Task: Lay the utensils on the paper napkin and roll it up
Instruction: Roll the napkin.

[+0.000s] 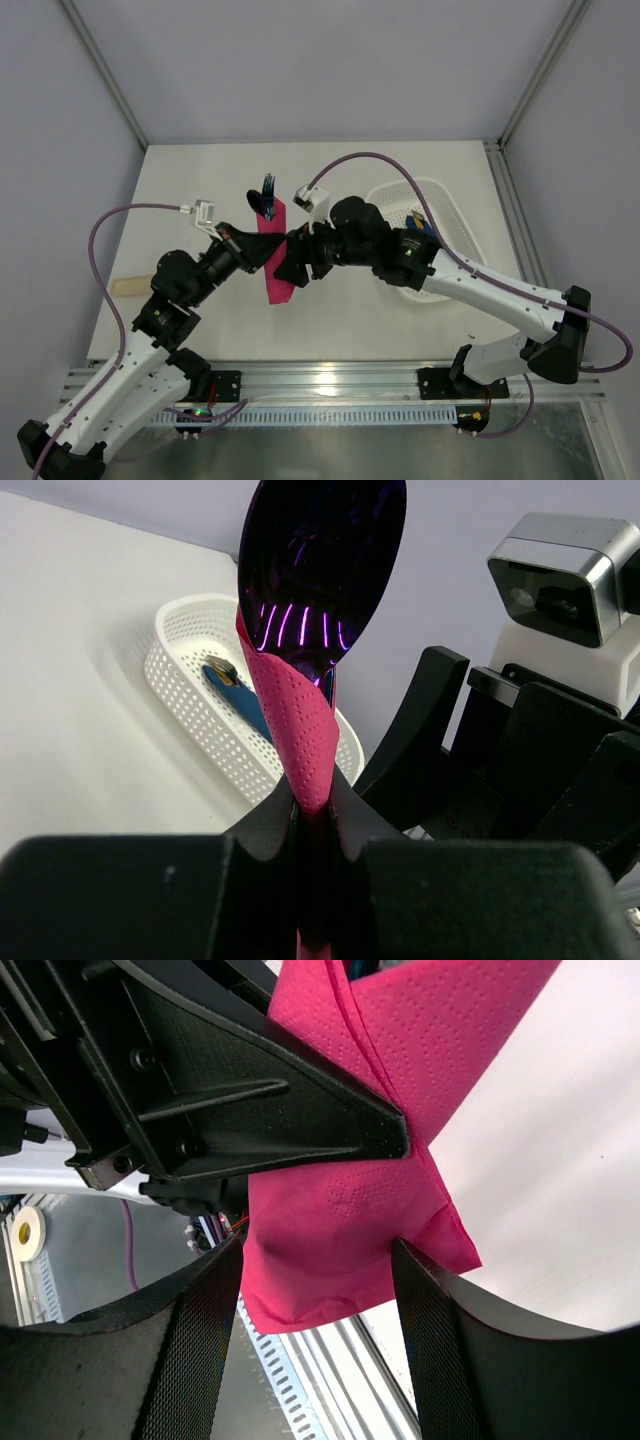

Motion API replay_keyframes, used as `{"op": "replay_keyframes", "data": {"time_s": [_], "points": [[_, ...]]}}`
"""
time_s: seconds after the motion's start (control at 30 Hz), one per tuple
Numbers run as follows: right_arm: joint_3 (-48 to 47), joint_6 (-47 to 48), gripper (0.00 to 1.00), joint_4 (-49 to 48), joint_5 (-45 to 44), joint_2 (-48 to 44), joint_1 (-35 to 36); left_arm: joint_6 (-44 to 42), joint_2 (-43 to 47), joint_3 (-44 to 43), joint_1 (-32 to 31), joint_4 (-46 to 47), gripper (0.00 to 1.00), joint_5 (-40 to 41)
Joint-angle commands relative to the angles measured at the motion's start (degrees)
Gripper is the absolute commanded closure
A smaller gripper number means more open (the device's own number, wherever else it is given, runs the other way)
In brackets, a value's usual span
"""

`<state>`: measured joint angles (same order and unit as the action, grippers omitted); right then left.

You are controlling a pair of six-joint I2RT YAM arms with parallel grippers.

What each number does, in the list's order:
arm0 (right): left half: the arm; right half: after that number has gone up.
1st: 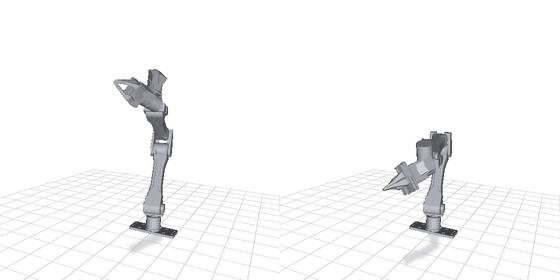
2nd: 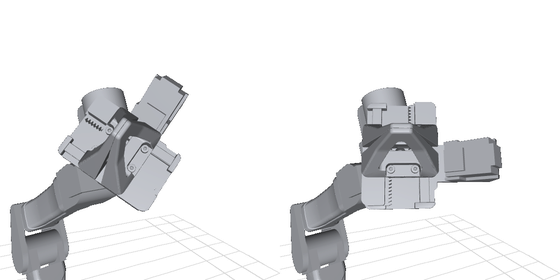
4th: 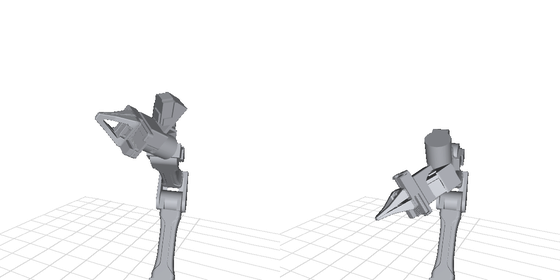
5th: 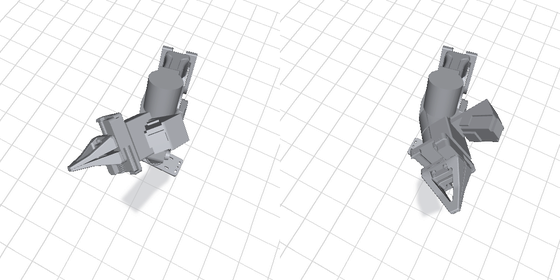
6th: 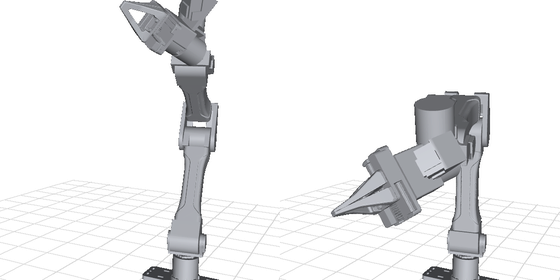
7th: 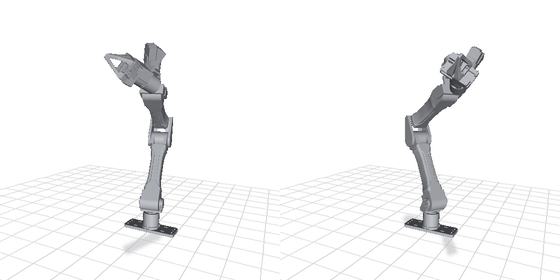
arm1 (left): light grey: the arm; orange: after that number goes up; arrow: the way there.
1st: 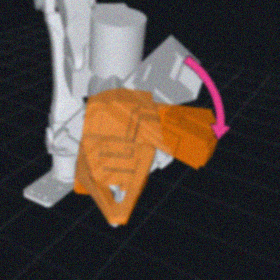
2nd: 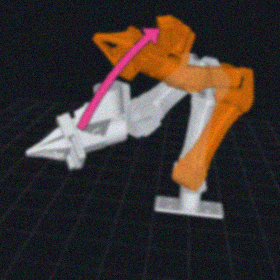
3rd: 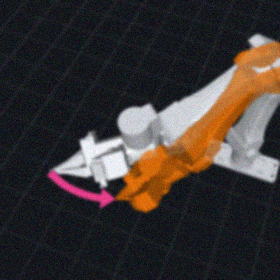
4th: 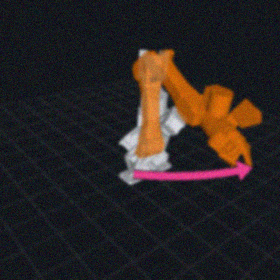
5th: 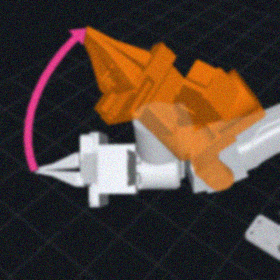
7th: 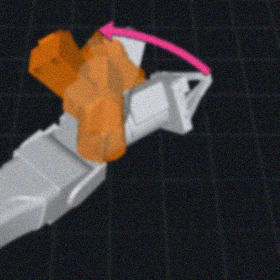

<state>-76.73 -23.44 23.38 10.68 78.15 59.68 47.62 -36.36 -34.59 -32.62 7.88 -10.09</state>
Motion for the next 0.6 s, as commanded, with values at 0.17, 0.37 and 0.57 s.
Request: {"op": "replay_keyframes", "data": {"time_s": [0.17,0.37,0.57], "points": [[1.8,-1.0,0.35,-7.2,4.5,-1.2,0.3,2.5,0.2,-1.7,-0.2,7.2,1.0,-0.7],[4.0,-2.6,0.36,-10.2,7.5,-1.9,0.3,3.2,0.6,-1.8,-0.2,7.5,1.0,-0.3],[6.7,-3.5,0.36,-12.5,9.3,-3.7,0.3,3.5,0.9,-1.8,-0.2,7.6,1.0,0.3]]}}
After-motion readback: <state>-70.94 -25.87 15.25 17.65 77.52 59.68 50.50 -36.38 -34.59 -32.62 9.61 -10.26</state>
